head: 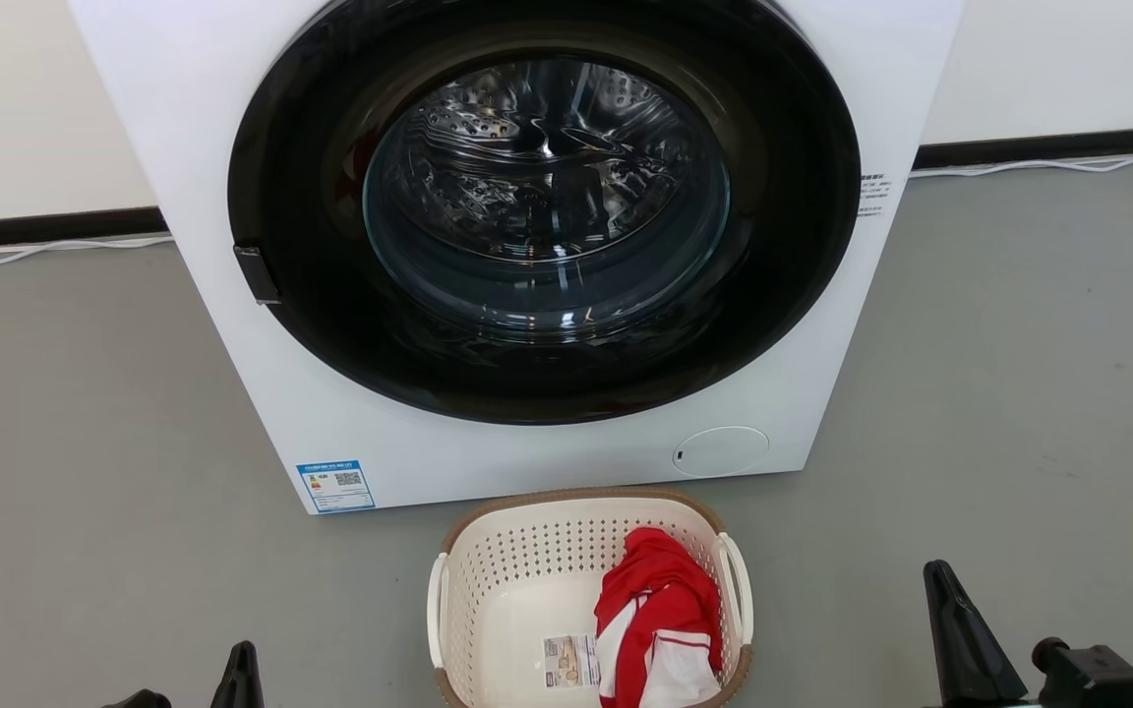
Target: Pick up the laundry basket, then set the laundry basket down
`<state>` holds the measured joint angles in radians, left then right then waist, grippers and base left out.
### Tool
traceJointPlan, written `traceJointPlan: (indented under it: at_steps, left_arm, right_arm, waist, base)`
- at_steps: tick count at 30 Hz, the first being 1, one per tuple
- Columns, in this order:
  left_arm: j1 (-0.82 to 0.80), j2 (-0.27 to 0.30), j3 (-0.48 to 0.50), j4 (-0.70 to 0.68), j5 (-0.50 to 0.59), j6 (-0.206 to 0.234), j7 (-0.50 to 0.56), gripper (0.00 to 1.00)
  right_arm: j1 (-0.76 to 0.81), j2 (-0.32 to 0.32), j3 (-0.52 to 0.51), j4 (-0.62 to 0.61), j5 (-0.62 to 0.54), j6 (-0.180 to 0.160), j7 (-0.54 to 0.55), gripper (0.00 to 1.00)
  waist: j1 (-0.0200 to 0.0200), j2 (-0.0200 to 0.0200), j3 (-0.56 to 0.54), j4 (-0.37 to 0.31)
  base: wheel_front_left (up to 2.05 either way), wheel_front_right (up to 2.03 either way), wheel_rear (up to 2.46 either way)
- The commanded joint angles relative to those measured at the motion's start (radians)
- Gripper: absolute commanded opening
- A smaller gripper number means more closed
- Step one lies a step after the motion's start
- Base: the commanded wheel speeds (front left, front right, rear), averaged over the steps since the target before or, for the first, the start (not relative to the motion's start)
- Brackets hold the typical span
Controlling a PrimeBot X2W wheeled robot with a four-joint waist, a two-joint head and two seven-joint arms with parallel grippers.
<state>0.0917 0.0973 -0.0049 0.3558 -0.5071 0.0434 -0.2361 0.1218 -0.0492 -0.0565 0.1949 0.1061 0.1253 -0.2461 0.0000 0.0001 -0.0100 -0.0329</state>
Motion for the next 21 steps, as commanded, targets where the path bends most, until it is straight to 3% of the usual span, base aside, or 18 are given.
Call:
traceJointPlan:
  at_steps: [1, 6, 21]
  left_arm:
    - [-0.025, 0.011, 0.010, -0.026, -0.036, -0.009, 0.012, 0.00]
    - [-0.032, 0.008, 0.013, -0.030, -0.081, -0.016, 0.025, 0.00]
    - [-0.054, 0.001, 0.026, -0.041, -0.217, -0.037, 0.067, 0.00]
  right_arm:
    - [-0.024, -0.004, -0.001, -0.024, 0.051, 0.001, 0.014, 0.00]
    - [-0.033, -0.006, -0.002, -0.020, 0.114, 0.001, 0.028, 0.00]
    - [-0.060, -0.008, -0.005, -0.010, 0.301, 0.002, 0.069, 0.00]
  waist:
    - [0.0022, -0.0001, -0.001, 0.001]
    - [0.0001, -0.0001, 0.001, 0.002]
    - [0.0000, -0.0001, 0.003, 0.006]
  base:
    - [0.00, 0.00, 0.00]
    - [0.00, 0.00, 0.00]
    - [0.00, 0.00, 0.00]
